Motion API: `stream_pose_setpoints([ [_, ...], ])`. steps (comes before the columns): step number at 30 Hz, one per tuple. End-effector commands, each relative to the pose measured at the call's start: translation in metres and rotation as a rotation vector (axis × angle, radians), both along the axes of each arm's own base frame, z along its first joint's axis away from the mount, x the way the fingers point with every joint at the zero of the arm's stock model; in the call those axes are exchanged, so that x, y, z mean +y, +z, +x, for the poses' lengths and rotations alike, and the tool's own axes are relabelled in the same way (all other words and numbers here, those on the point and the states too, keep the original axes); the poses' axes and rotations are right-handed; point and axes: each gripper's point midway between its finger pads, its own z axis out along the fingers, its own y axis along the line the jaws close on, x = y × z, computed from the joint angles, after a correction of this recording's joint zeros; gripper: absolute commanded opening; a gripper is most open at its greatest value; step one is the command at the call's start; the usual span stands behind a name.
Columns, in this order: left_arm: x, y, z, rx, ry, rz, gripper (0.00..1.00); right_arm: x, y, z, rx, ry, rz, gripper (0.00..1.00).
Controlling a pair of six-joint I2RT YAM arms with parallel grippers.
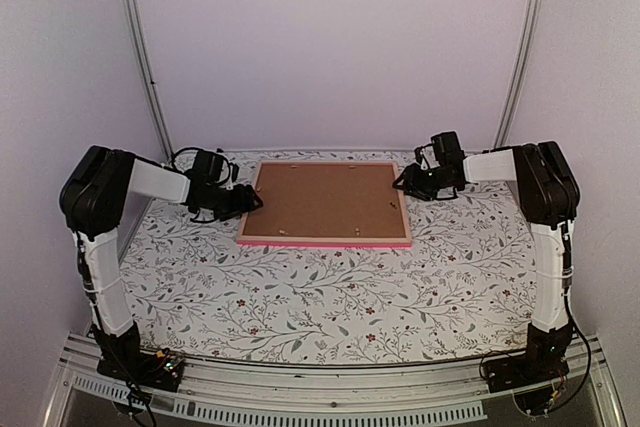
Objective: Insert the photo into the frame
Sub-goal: Place the photo frame at the center of the board.
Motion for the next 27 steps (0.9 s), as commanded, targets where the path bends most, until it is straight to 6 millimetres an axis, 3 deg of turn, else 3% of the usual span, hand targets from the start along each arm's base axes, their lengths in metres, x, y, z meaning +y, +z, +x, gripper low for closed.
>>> stream_pose_setpoints([
  [1, -0.005, -0.012, -0.009, 0.021, -0.023, -0.018, 0.69, 0.0, -0.021, -0.01, 0.023, 0.007, -0.06, 0.45],
  [10, -0.011, -0.015, -0.026, 0.024, -0.041, -0.012, 0.59, -0.006, -0.029, -0.019, 0.008, -0.014, -0.147, 0.35],
  [17, -0.018, -0.007, -0.048, 0.009, -0.055, -0.015, 0.5, -0.011, -0.025, -0.035, -0.012, -0.024, -0.17, 0.17],
  [22, -0.032, -0.005, -0.075, 0.012, -0.081, -0.031, 0.48, -0.013, -0.02, -0.059, -0.01, -0.023, -0.177, 0.13],
  [27, -0.043, 0.003, -0.111, 0.013, -0.095, -0.033, 0.49, -0.015, -0.024, -0.105, 0.011, -0.02, -0.197, 0.13],
])
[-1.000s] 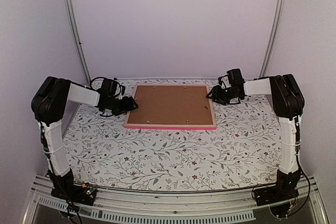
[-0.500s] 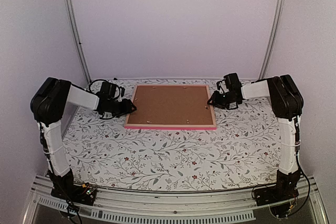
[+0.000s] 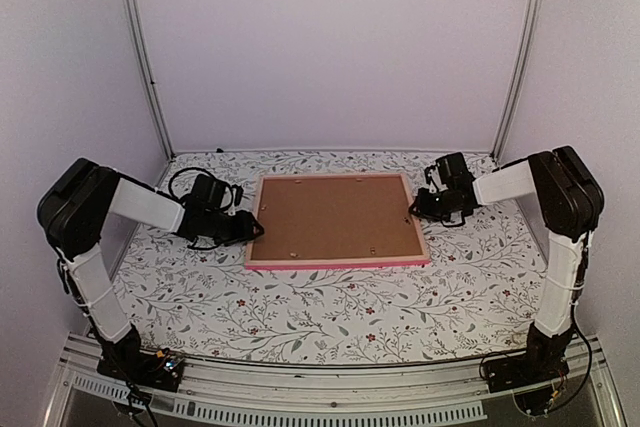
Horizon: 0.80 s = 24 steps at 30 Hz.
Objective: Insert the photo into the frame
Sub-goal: Place the photo frame at the center of the board.
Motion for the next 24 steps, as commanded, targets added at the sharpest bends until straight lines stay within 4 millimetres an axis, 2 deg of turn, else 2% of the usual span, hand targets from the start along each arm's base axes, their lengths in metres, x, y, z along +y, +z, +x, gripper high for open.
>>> stream_pose_setpoints([
  [1, -0.017, 0.013, -0.039, 0.003, -0.032, -0.022, 0.5, 0.014, -0.004, -0.055, 0.061, 0.038, 0.005, 0.14],
  [3, -0.016, 0.015, -0.053, 0.007, -0.027, -0.018, 0.52, 0.016, -0.005, -0.077, 0.072, 0.036, 0.0, 0.15],
  [7, -0.012, 0.024, -0.076, 0.006, -0.016, -0.03, 0.53, 0.017, 0.01, -0.11, 0.051, 0.023, 0.003, 0.18],
  [11, -0.001, 0.035, -0.085, -0.011, 0.007, -0.004, 0.61, 0.014, 0.019, -0.134, 0.06, -0.001, 0.032, 0.23],
  [15, 0.007, 0.053, -0.073, -0.083, 0.017, 0.062, 0.72, 0.008, 0.03, -0.144, 0.065, -0.011, 0.025, 0.4],
  [19, 0.014, 0.053, -0.057, -0.092, 0.015, 0.158, 0.82, 0.012, 0.04, -0.141, 0.048, 0.027, 0.006, 0.5],
  [22, 0.016, 0.048, -0.043, -0.08, 0.002, 0.203, 0.85, 0.015, 0.036, -0.142, 0.067, 0.065, -0.013, 0.56],
  [24, 0.017, 0.044, -0.036, -0.069, -0.001, 0.22, 0.85, 0.014, 0.027, -0.144, 0.099, 0.076, -0.039, 0.59],
])
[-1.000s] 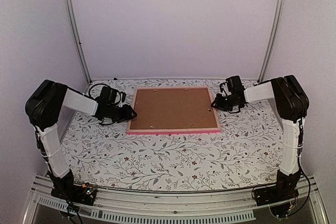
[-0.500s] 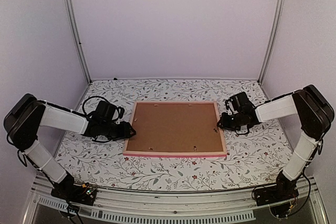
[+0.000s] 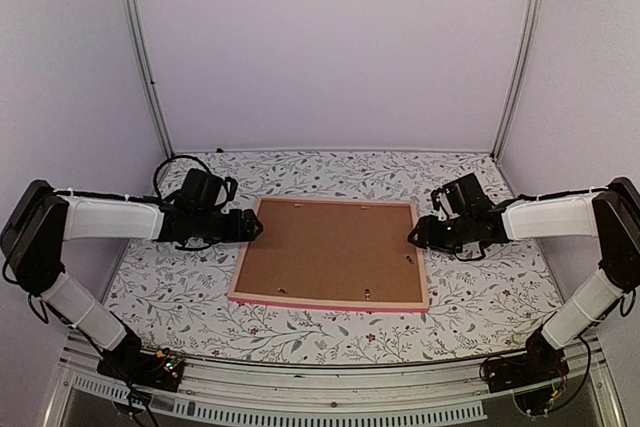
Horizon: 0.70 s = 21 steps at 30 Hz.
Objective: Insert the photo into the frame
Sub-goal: Place the photo frame at the center of the board, then press the fastener onto the backboard.
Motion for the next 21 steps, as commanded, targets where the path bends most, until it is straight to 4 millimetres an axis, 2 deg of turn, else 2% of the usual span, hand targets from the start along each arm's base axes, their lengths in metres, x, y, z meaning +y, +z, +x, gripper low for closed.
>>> stream_pose_setpoints([
  [1, 0.011, -0.012, 0.014, 0.022, -0.011, 0.096, 0.85, 0.001, -0.012, -0.006, 0.054, 0.052, -0.051, 0.6],
  [7, 0.017, -0.016, 0.025, 0.04, -0.008, 0.051, 0.86, 0.006, -0.021, -0.014, 0.074, 0.098, -0.071, 0.65],
  [15, 0.006, -0.027, 0.025, 0.076, -0.053, -0.016, 0.86, 0.012, -0.026, -0.017, 0.089, 0.122, -0.09, 0.64],
  [19, 0.002, -0.03, 0.02, 0.091, -0.058, -0.05, 0.83, 0.015, -0.03, -0.017, 0.095, 0.129, -0.113, 0.62],
  [21, -0.001, -0.025, 0.023, 0.063, -0.058, -0.075, 0.81, 0.016, -0.031, -0.018, 0.095, 0.133, -0.127, 0.61],
])
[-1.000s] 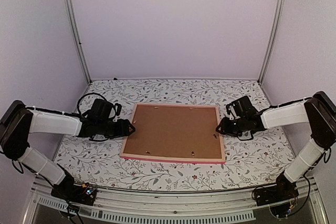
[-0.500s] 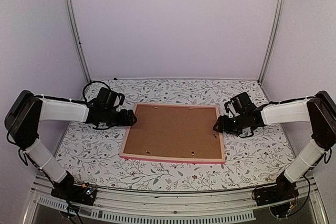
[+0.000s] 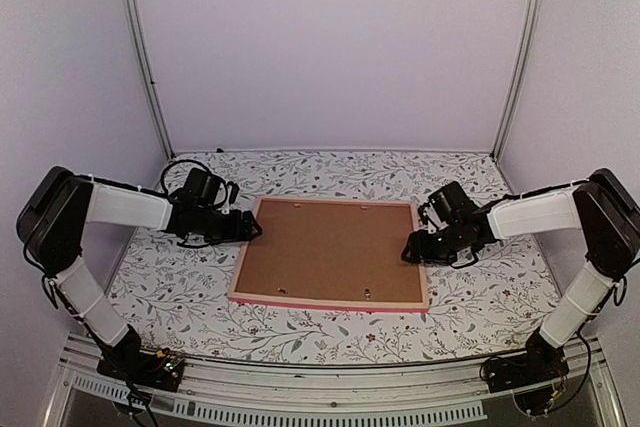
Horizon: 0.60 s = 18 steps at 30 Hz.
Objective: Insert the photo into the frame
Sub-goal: Press the fastener onto the backboard.
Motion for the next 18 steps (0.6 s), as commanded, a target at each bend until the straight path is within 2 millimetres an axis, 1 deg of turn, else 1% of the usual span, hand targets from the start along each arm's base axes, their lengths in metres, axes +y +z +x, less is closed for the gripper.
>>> stream_pose_setpoints([
  [1, -0.009, 0.007, 0.005, -0.032, -0.01, -0.073, 0.81, 0.007, 0.002, 0.003, -0.015, 0.022, -0.041, 0.6],
  [5, -0.01, 0.006, 0.002, -0.027, -0.01, -0.09, 0.79, 0.004, 0.0, 0.003, -0.018, 0.019, -0.086, 0.58],
  [11, -0.011, 0.001, -0.003, -0.013, -0.01, -0.108, 0.77, 0.004, 0.002, 0.008, -0.021, -0.008, -0.093, 0.51],
  [18, -0.01, -0.004, -0.008, -0.003, -0.008, -0.103, 0.76, 0.004, -0.004, 0.009, 0.005, -0.031, -0.1, 0.49],
])
